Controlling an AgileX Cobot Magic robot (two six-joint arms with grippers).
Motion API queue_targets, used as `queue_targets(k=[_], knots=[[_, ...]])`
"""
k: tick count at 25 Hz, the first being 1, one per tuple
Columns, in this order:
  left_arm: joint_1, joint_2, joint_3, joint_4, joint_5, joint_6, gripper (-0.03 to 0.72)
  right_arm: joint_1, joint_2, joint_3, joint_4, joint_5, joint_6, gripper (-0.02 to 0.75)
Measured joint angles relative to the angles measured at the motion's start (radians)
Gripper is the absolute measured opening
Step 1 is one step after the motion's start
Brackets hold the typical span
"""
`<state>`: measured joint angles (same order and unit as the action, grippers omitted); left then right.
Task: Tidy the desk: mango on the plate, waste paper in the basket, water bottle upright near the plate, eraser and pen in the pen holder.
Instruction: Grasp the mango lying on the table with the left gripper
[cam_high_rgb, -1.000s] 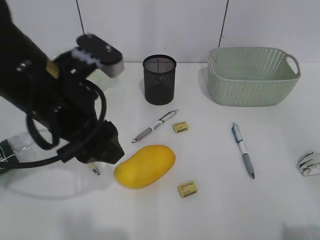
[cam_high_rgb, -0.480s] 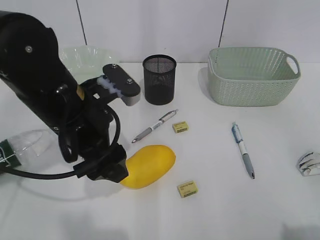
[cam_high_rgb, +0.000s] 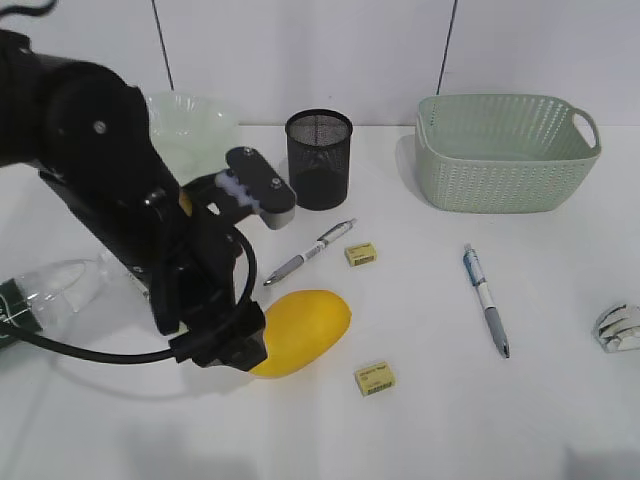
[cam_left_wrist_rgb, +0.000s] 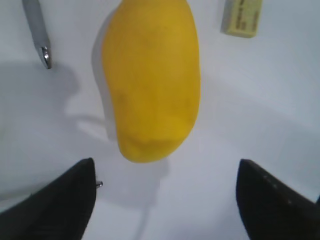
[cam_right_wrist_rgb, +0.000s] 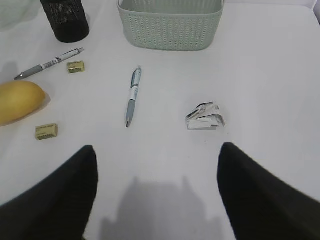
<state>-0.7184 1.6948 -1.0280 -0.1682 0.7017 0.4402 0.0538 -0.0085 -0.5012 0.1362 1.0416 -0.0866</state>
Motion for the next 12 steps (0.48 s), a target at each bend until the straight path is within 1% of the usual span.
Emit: queue_targets(k=[12], knots=[[-0.001,0.112,-0.103,-0.029,-0.017,0.007,0.671,0.0,0.0,0.0,0.0,0.0,0.0,0.585]])
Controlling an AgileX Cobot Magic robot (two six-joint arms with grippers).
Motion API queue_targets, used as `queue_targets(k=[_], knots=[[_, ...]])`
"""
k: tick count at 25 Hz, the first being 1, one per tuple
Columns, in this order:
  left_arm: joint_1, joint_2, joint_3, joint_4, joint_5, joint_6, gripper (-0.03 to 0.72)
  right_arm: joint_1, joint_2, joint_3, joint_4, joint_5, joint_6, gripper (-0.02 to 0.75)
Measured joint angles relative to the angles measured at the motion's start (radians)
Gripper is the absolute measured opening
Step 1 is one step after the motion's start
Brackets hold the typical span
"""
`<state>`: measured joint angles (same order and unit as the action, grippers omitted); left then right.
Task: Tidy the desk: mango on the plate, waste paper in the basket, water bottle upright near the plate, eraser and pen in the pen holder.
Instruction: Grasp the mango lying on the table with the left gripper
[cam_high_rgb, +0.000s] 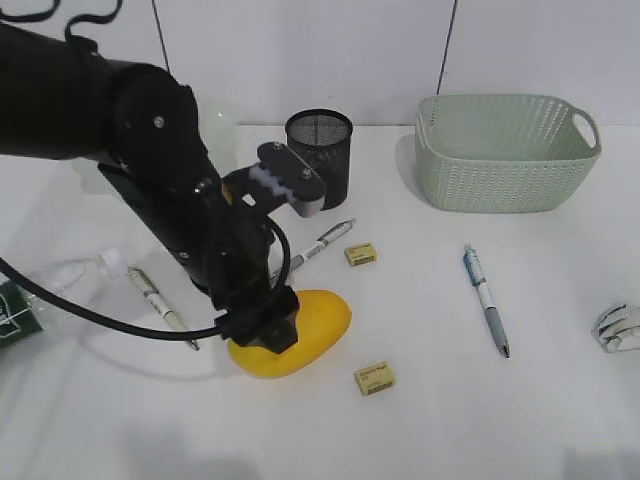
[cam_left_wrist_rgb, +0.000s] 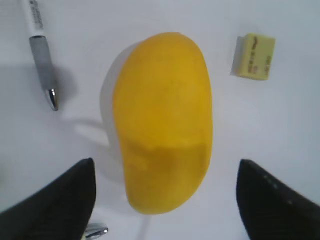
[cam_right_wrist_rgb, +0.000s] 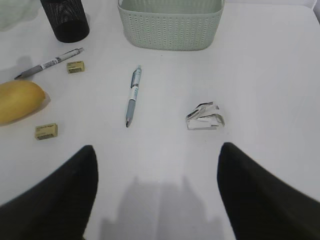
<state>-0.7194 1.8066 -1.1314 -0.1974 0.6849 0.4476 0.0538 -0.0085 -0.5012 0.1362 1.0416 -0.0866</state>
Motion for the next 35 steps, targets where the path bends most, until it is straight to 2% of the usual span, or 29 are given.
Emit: queue_targets(k=[30,33,35], knots=[[0.0,0.153,-0.006,0.045,-0.11,0.01,0.672,0.0,0.0,0.0,0.0,0.0,0.0,0.585],[0.0,0.153,-0.006,0.045,-0.129,0.01,0.657,0.0,0.0,0.0,0.0,0.0,0.0,0.585],[0.0,0.153,-0.006,0.045,-0.137,0.01,0.622,0.0,0.0,0.0,0.0,0.0,0.0,0.585]])
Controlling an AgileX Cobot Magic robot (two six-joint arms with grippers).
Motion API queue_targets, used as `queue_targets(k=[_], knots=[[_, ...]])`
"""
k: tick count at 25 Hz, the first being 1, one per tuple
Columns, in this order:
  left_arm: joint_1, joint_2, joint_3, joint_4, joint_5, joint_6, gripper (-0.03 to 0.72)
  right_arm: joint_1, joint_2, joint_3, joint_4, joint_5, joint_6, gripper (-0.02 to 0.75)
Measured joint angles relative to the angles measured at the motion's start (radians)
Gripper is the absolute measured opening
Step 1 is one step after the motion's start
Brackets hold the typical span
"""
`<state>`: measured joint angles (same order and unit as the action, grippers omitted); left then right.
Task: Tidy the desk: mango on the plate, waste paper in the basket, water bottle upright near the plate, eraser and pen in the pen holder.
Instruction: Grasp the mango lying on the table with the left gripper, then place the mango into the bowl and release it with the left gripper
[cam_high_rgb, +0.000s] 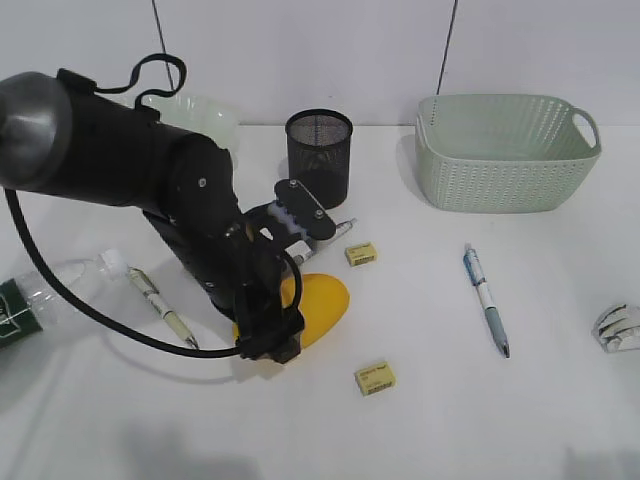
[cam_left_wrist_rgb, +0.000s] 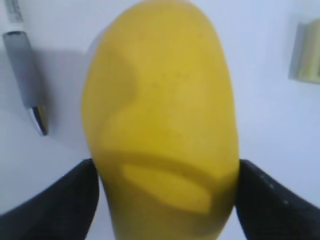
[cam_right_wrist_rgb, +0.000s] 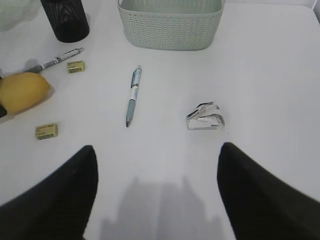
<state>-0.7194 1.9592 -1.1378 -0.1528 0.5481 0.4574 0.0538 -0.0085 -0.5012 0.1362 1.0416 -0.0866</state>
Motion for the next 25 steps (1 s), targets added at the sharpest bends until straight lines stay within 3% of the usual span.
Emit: queue_targets(k=[3,25], knots=[[0.0,0.0,0.0,-0.001,0.001,0.0,0.571,0.0,0.0,0.0,0.0,0.0,0.0,0.585],[0.0,-0.135,0.0,-0.01,0.054,0.0,0.571,0.0,0.0,0.0,0.0,0.0,0.0,0.585]])
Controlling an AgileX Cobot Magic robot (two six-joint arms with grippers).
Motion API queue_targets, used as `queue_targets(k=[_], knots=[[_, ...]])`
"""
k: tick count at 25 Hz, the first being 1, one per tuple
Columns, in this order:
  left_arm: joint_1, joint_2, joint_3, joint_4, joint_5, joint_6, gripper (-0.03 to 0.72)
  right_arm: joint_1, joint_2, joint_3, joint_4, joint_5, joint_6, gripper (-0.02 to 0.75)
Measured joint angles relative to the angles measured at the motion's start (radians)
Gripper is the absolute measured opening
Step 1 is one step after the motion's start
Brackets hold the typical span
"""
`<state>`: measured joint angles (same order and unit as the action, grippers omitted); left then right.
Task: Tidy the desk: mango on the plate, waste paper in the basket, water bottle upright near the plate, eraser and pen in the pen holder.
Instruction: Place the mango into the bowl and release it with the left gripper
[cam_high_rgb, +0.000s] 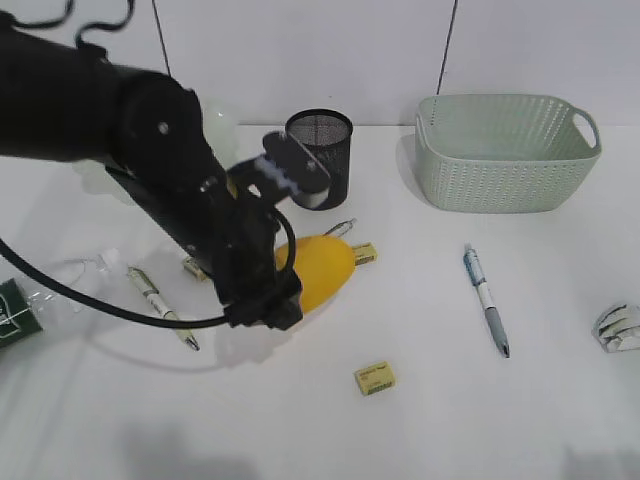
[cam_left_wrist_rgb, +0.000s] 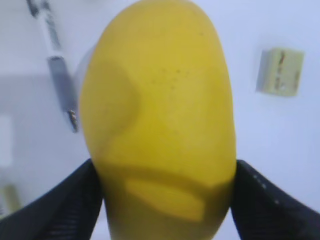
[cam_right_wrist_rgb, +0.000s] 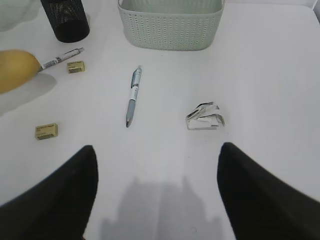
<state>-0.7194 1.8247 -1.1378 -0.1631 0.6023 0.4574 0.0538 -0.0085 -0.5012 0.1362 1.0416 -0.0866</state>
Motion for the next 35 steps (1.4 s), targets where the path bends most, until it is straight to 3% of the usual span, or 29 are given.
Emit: queue_targets(k=[7,18,24,28,35], knots=[[0.071,-0.12,0.0,-0.002,0.001,-0.018,0.571,0.0,0.0,0.0,0.0,0.0,0.0,0.585],[0.405,-0.175,-0.095,-0.037,0.007,-0.075,0.571,0.0,0.0,0.0,0.0,0.0,0.0,0.584],[0.539,-0.137,-0.191,-0.047,-0.003,-0.076,0.571,0.0,0.0,0.0,0.0,0.0,0.0,0.584],[0.577,-0.079,-0.241,-0.059,-0.012,-0.079,0.571,0.0,0.0,0.0,0.0,0.0,0.0,0.584],[0.578,0.058,-0.309,-0.079,-0.059,-0.08,0.57,0.0,0.0,0.0,0.0,0.0,0.0,0.584]])
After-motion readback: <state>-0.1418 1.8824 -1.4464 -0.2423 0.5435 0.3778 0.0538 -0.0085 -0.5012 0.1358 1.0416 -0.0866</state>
